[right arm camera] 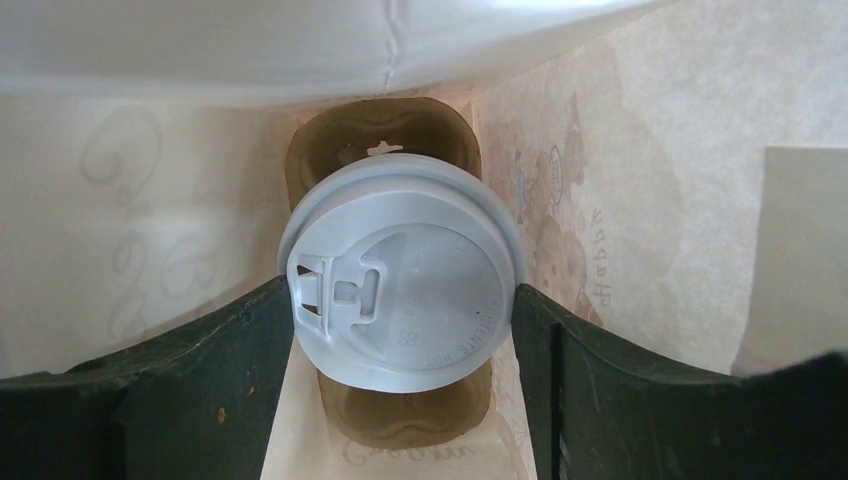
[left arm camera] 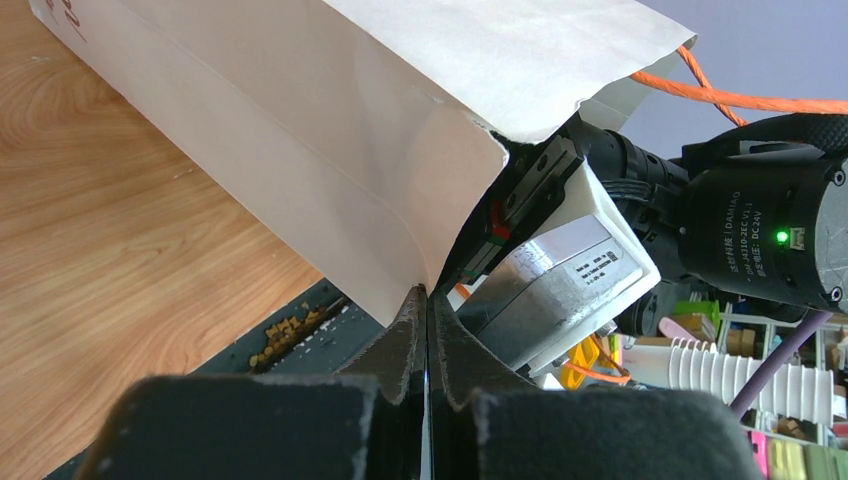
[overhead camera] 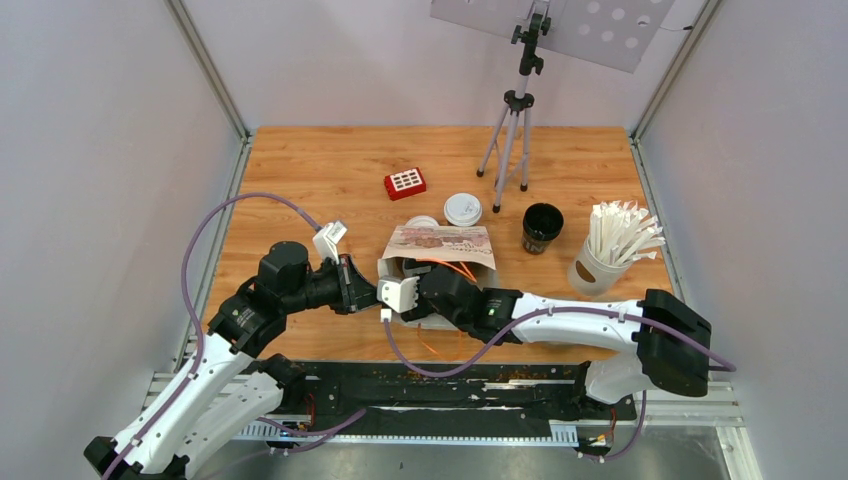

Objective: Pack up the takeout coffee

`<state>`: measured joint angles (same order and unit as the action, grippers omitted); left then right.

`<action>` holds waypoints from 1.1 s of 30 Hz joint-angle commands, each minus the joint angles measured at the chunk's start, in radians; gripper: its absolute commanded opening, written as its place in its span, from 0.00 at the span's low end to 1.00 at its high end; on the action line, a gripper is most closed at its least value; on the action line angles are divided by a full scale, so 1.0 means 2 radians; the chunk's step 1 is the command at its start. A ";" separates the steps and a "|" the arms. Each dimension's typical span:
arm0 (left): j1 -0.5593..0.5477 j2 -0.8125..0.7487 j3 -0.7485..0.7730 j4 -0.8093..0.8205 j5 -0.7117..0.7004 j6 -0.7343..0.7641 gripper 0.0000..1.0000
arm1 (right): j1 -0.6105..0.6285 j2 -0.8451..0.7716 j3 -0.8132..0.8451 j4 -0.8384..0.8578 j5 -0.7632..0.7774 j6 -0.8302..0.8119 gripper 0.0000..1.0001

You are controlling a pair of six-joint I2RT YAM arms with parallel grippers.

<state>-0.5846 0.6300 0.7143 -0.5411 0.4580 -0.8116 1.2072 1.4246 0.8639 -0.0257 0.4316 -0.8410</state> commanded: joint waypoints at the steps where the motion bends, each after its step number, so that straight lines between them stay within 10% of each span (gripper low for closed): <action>1: -0.004 -0.005 0.007 0.055 0.037 -0.017 0.00 | -0.003 0.013 0.003 0.007 -0.008 -0.020 0.75; 33: -0.005 -0.006 0.025 0.009 0.010 0.025 0.00 | -0.037 -0.118 -0.027 -0.124 -0.073 -0.022 0.75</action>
<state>-0.5896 0.6228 0.7174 -0.5205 0.4843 -0.8116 1.1660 1.2324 0.8375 -0.2276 0.3157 -0.8639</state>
